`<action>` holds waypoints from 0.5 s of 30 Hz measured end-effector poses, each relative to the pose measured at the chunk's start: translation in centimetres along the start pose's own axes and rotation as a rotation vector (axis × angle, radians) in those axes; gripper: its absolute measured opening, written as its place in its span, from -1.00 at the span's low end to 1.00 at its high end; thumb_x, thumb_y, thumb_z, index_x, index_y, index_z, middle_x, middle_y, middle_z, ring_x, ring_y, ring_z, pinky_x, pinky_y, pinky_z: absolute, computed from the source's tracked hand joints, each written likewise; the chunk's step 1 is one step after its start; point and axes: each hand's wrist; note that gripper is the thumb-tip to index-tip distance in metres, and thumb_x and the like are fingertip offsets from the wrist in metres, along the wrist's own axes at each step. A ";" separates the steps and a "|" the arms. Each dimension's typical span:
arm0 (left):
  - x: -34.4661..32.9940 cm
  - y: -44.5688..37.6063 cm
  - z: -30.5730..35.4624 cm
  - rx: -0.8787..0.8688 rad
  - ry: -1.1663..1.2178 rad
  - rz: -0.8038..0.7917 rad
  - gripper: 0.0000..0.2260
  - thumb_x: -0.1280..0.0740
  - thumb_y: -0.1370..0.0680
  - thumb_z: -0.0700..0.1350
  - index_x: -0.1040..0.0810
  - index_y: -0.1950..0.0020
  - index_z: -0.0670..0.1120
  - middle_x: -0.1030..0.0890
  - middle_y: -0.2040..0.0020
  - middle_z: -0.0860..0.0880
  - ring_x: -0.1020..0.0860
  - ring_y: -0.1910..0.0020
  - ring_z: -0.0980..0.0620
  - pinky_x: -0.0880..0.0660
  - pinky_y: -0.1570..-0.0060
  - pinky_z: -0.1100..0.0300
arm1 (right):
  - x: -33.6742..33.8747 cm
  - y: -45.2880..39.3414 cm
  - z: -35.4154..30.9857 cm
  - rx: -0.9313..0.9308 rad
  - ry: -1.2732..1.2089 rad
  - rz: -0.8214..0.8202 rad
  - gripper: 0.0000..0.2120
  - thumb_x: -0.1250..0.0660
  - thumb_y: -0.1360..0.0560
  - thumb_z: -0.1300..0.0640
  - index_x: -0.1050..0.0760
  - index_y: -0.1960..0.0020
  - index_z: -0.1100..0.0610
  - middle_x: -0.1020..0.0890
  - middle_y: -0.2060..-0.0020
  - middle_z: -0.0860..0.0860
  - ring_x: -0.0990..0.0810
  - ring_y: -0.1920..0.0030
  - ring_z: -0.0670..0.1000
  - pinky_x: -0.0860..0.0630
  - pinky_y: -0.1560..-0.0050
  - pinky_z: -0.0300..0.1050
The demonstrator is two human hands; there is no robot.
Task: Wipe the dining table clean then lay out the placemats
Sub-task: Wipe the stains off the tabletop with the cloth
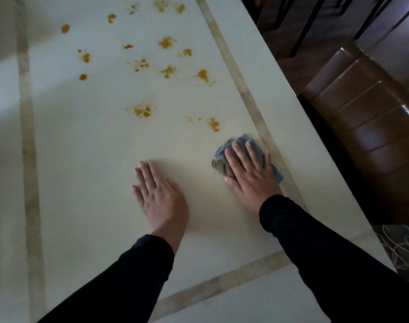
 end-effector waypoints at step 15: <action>-1.0 0.3 0.4 0.049 -0.068 0.025 -0.46 -0.04 -0.67 -0.05 0.00 -0.64 -0.09 0.00 -0.65 -0.03 0.09 -0.62 0.02 0.11 -0.57 -0.03 | 0.2 -2.7 0.6 0.181 0.026 0.007 -0.31 -0.01 -0.59 -0.28 0.00 -0.62 -0.01 -0.02 -0.61 -0.03 0.09 -0.60 0.14 -0.04 -0.46 0.37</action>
Point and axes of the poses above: each hand's wrist, its own y-axis away from the middle knuckle, its own x-axis out of the back of the hand, z = x × y
